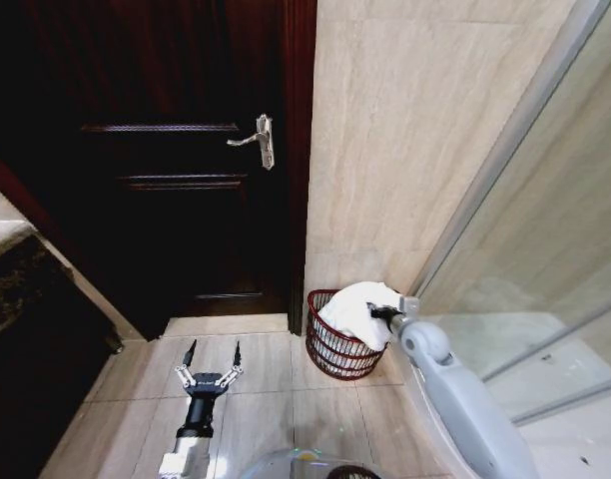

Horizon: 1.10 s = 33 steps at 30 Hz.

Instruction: Discard the used towel into the hamper.

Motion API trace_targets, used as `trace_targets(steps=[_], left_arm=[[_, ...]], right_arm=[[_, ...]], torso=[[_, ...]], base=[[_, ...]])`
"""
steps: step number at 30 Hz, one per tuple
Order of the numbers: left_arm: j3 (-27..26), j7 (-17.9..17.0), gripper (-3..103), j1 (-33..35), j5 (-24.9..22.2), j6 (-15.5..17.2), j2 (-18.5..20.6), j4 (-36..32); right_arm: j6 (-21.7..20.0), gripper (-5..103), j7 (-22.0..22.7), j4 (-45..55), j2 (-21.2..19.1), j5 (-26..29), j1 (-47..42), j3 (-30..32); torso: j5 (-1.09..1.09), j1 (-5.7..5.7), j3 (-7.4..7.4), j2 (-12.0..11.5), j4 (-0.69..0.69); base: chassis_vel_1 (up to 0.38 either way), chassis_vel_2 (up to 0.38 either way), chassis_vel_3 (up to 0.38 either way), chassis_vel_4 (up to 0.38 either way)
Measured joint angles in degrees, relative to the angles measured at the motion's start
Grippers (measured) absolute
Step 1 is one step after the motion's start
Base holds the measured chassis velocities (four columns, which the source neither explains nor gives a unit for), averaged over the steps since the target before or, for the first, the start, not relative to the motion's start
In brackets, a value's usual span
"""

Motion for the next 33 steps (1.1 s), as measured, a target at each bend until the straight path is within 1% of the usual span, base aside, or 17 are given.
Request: trace_targets(steps=[2, 3, 6, 7, 12, 13, 17, 21, 23, 24, 28, 31, 32, 33], left_arm=[[-0.73, -0.04, 100, 0.16, -0.18, -0.13, -0.13, 0.01], [-0.73, -0.04, 100, 0.16, -0.18, -0.13, -0.13, 0.01], [-2.13, 0.01, 100, 0.23, -0.59, -0.33, -0.26, 0.27], [-2.13, 0.01, 100, 0.23, -0.59, -0.33, -0.26, 0.27], [-3.53, 0.39, 100, -0.15, -1.44, -0.32, -0.31, 0.5], [-3.53, 0.39, 100, -0.15, -1.44, -0.32, -0.31, 0.5], [-4.21, 0.8, 100, -0.92, -2.07, 0.24, -0.31, 0.77], [-4.52, 1.02, 100, -1.48, -2.33, 0.55, -0.21, 1.14], [-4.72, 1.25, 100, -2.22, -2.72, 0.89, 0.05, 1.59], [-4.72, 1.25, 100, -2.22, -2.72, 0.89, 0.05, 1.59], [-4.86, 1.63, 100, -3.57, -3.18, 1.77, 0.38, 2.06], [-4.93, 1.74, 100, -4.11, -3.25, 2.16, 0.49, 2.08], [-4.96, 1.82, 100, -4.58, -3.27, 2.52, 0.51, 2.08], [-4.95, 1.85, 100, -4.81, -3.29, 2.75, 0.48, 2.08]], right_arm=[[0.17, 14, -0.57, -3.27, 0.45, -1.05, 2.3, -1.71], [0.17, 14, -0.57, -3.27, 0.45, -1.05, 2.3, -1.71], [0.39, 14, -2.37, -8.43, 1.41, -3.28, 5.96, -3.89], [0.39, 14, -2.37, -8.43, 1.41, -3.28, 5.96, -3.89], [0.43, 14, -5.22, -15.75, 3.21, -5.42, 10.05, -5.58], [0.43, 14, -5.22, -15.75, 3.21, -5.42, 10.05, -5.58], [0.54, 14, -8.99, -21.61, 5.68, -9.29, 11.86, -5.79], [0.58, 14, -10.36, -23.88, 7.03, -11.04, 12.33, -5.56], [0.77, 14, -12.37, -25.89, 7.96, -13.3, 12.58, -5.24], [0.77, 14, -12.37, -25.89, 7.96, -13.3, 12.58, -5.24], [1.62, 14, -14.18, -29.51, 9.85, -16.91, 12.98, -4.51], [2.0, 14, -14.55, -30.29, 10.23, -17.86, 12.97, -4.42], [2.41, 14, -14.79, -30.25, 10.3, -19.2, 12.83, -4.36], [2.85, 11, -14.83, -29.88, 10.22, -19.74, 12.66, -4.28]], torso=[[0.0, 0.0, 0.0, 0.0, 0.0], [0.0, 0.0, 0.0, 0.0, 0.0], [-0.01, 0.0, 0.0, 0.0, 0.0], [-0.01, 0.0, 0.0, 0.0, 0.0], [-0.02, -0.01, -0.01, 0.01, 0.0], [-0.02, -0.01, -0.01, 0.01, 0.0], [-0.01, -0.01, -0.01, 0.0, -0.01], [-0.01, -0.01, -0.01, 0.0, 0.0], [-0.01, -0.01, -0.01, 0.01, 0.0], [-0.01, -0.01, -0.01, 0.01, 0.0], [-0.01, -0.01, -0.01, 0.01, 0.0], [-0.01, -0.01, -0.01, 0.01, 0.0], [0.0, -0.01, -0.01, 0.01, 0.01], [0.01, -0.01, 0.0, 0.01, 0.01]], base=[[0.0, 0.0, 0.0, 0.0], [0.0, 0.0, 0.0, 0.0], [0.0, 0.0, 0.0, 0.0], [0.0, 0.0, 0.0, 0.0], [0.0, 0.0, 0.0, 0.0], [0.0, 0.0, 0.0, 0.0], [0.0, 0.0, 0.0, 0.0], [0.0, 0.0, 0.0, 0.0], [0.0, 0.0, 0.0, 0.0], [0.0, 0.0, 0.0, 0.0], [0.0, 0.0, 0.0, 0.0], [0.0, 0.0, 0.0, 0.0], [0.0, 0.0, 0.0, 0.0], [0.0, 0.0, 0.0, 0.0]])
